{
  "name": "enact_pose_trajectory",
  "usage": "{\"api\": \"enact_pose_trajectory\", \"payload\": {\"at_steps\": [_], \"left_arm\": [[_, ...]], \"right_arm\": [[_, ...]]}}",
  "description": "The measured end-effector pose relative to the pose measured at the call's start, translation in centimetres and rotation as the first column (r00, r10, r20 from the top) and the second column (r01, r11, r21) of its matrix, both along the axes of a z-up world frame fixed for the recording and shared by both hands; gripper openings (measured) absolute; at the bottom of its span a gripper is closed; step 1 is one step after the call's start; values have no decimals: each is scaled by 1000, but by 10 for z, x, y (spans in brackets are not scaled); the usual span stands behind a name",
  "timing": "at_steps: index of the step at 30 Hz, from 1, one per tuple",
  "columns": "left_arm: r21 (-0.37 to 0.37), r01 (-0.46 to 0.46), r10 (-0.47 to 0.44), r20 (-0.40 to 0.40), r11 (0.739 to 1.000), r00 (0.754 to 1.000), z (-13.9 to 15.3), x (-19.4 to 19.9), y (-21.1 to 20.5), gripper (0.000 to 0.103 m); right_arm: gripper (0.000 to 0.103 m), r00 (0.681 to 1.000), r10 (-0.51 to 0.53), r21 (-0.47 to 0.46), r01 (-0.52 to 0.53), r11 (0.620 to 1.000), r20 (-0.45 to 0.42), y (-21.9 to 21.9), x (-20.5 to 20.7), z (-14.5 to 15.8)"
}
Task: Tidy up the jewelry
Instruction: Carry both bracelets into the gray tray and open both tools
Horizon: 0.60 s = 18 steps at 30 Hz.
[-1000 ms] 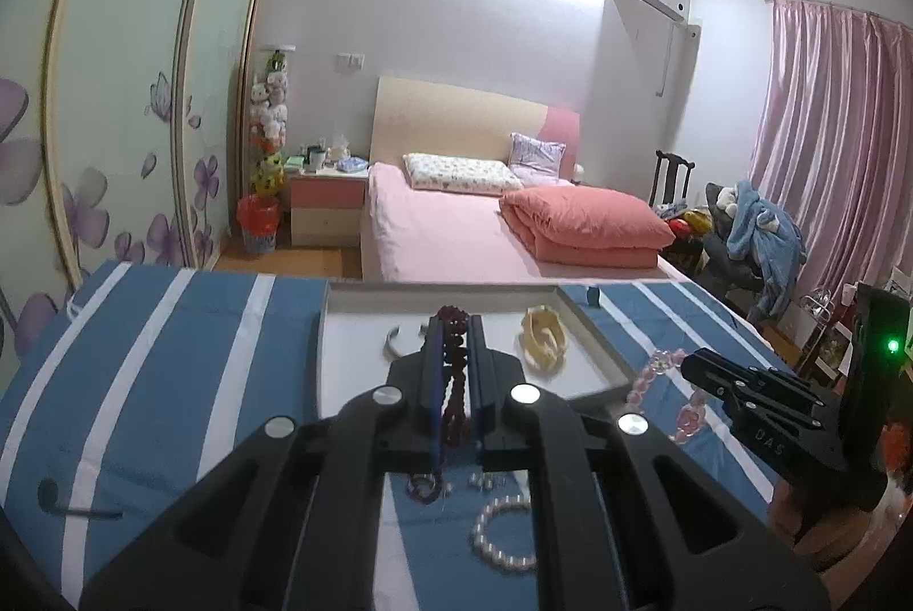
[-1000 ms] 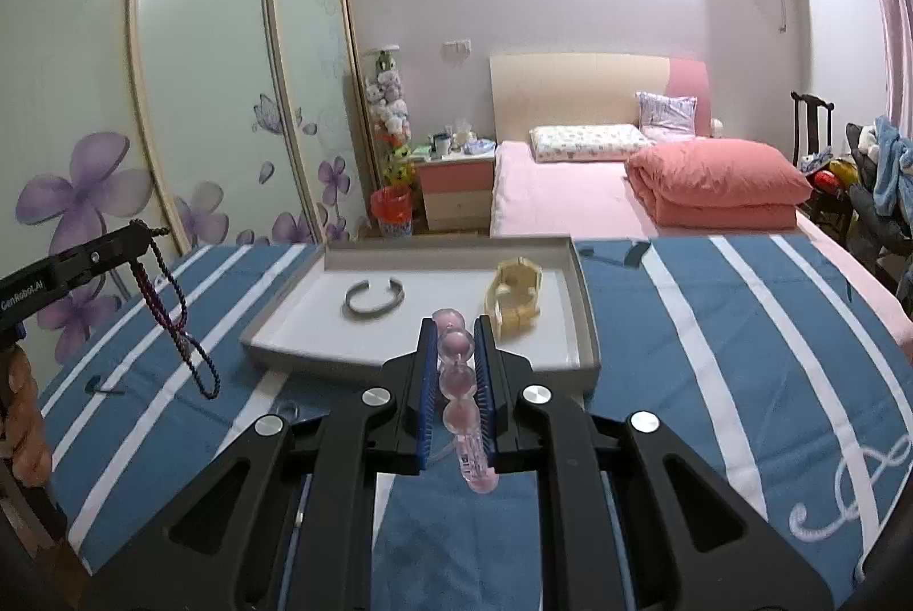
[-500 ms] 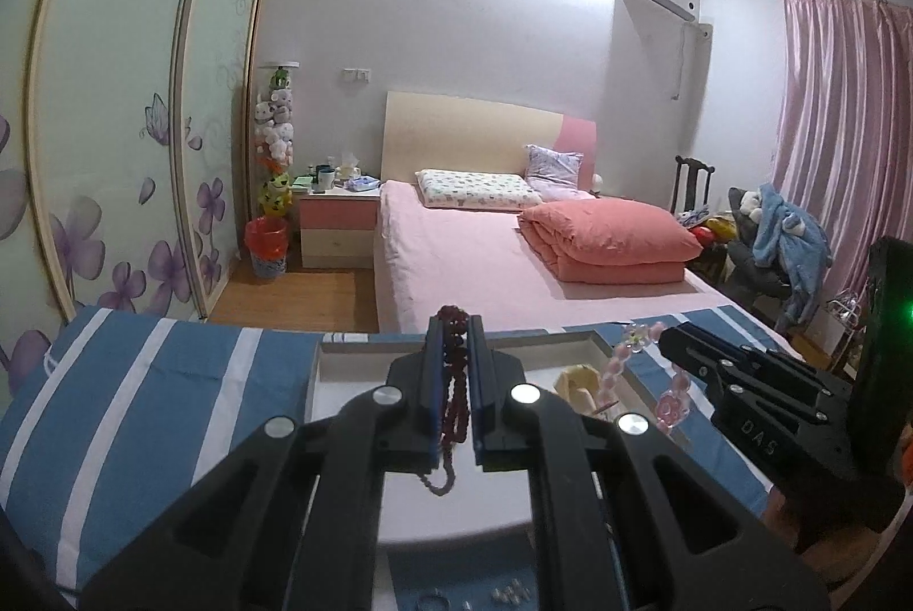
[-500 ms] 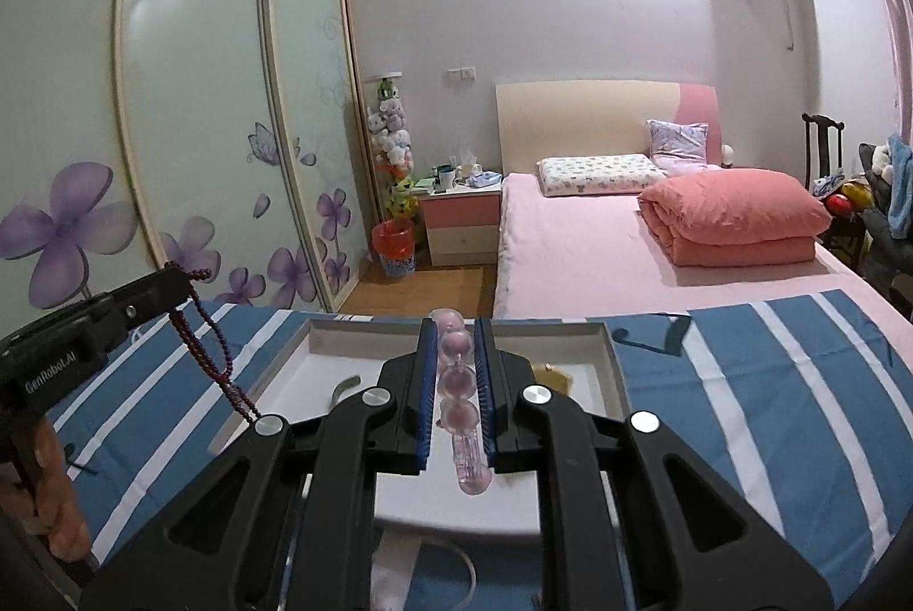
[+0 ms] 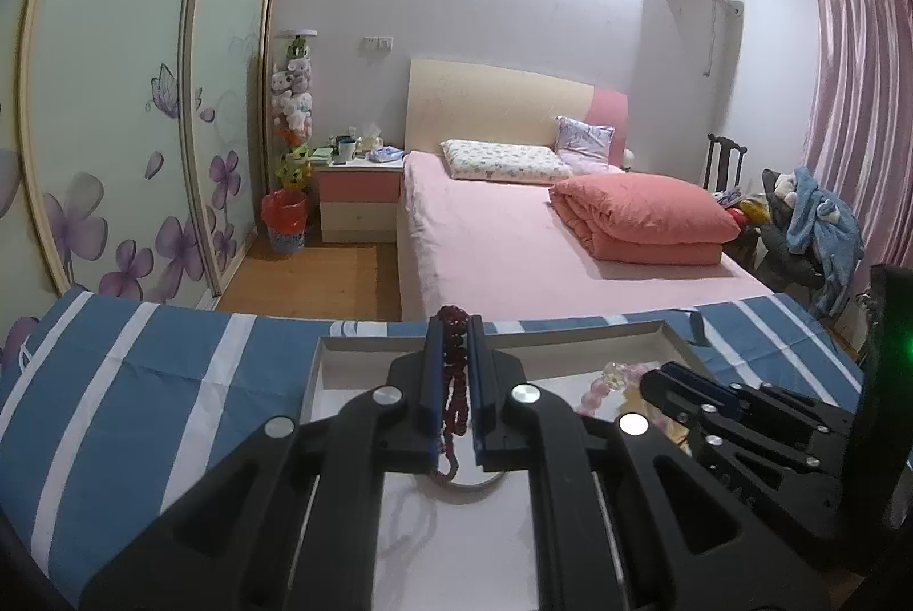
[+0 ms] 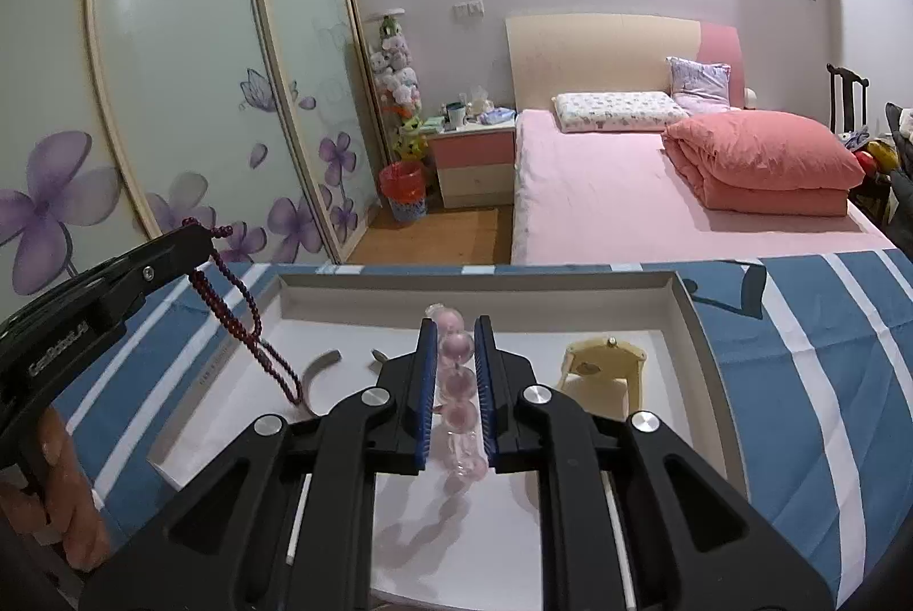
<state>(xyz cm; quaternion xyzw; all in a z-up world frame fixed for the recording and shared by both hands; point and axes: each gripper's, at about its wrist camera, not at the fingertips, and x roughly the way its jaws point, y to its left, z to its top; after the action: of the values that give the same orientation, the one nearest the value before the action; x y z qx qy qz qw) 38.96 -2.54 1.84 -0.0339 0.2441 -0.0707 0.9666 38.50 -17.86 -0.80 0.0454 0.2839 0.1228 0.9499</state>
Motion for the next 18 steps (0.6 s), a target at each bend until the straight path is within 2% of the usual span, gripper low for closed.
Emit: {"api": "enact_pose_trajectory", "payload": {"at_steps": [7, 12, 13, 16, 18], "left_arm": [[4, 14, -14, -15, 1000, 1000, -7, 8, -2, 9], [10, 16, -16, -38, 1000, 999, -13, 15, -8, 10], [14, 14, -13, -39, 1000, 999, -15, 16, -8, 12], [17, 4, -4, -41, 1000, 999, -15, 19, -6, 27], [18, -5, 5, -39, 1000, 999, -14, 18, -5, 28]], "right_arm": [[22, 1000, -28, -27, 28, 999, 11, -5, -2, 3], [22, 999, -41, -41, 41, 998, 13, -10, -4, 3], [23, 999, -42, -45, 43, 998, 14, -10, -4, 3], [31, 999, -49, -54, 50, 997, 24, -13, -7, 5], [33, 998, -54, -55, 56, 997, 27, -15, -6, 6]]}}
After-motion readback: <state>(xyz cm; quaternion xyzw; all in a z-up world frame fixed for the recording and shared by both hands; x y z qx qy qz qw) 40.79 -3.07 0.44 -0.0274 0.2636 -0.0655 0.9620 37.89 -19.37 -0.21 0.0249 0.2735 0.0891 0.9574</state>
